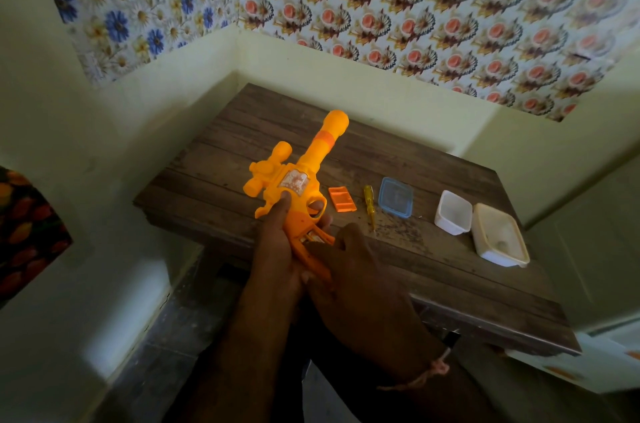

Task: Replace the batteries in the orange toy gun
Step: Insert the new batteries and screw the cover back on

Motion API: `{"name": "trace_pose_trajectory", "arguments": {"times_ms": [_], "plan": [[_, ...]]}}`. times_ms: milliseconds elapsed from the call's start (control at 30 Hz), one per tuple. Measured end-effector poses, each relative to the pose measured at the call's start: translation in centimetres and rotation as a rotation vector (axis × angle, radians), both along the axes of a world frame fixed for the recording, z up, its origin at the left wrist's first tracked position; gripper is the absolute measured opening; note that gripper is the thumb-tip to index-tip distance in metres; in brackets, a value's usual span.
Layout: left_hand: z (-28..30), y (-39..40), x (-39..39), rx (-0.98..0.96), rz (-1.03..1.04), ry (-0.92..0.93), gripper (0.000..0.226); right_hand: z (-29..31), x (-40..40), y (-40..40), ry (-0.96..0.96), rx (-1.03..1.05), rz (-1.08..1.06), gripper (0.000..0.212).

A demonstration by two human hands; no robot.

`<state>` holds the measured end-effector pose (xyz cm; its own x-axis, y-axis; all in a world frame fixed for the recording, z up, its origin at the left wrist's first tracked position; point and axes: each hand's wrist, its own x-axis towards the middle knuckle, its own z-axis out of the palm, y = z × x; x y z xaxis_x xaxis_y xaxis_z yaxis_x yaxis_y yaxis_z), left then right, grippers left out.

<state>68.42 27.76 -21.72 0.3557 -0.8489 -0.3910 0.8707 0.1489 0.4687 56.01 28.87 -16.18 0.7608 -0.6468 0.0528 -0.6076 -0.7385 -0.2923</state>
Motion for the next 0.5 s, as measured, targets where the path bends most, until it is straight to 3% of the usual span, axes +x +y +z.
{"name": "trace_pose_trajectory", "arguments": {"times_ms": [67,200,333,433,500], "plan": [[0.1,0.0,0.0,-0.015,0.015,0.026,0.042,0.4,-0.1,0.0,-0.050,0.093,-0.037,0.046],[-0.2,0.0,0.3,-0.041,0.050,0.034,0.053,1.8,-0.4,-0.8,-0.434,0.518,-0.260,0.033],[-0.7,0.0,0.5,0.000,0.080,0.013,0.052,2.6,-0.9,-1.5,-0.741,0.973,-0.361,0.040],[-0.6,0.1,0.4,0.029,0.074,-0.009,0.061,2.5,-1.2,-1.7,-0.826,1.046,-0.319,0.038],[-0.4,0.2,0.5,0.000,0.079,-0.021,0.049,2.3,-1.2,-1.7,-0.860,1.054,-0.299,0.039]]}}
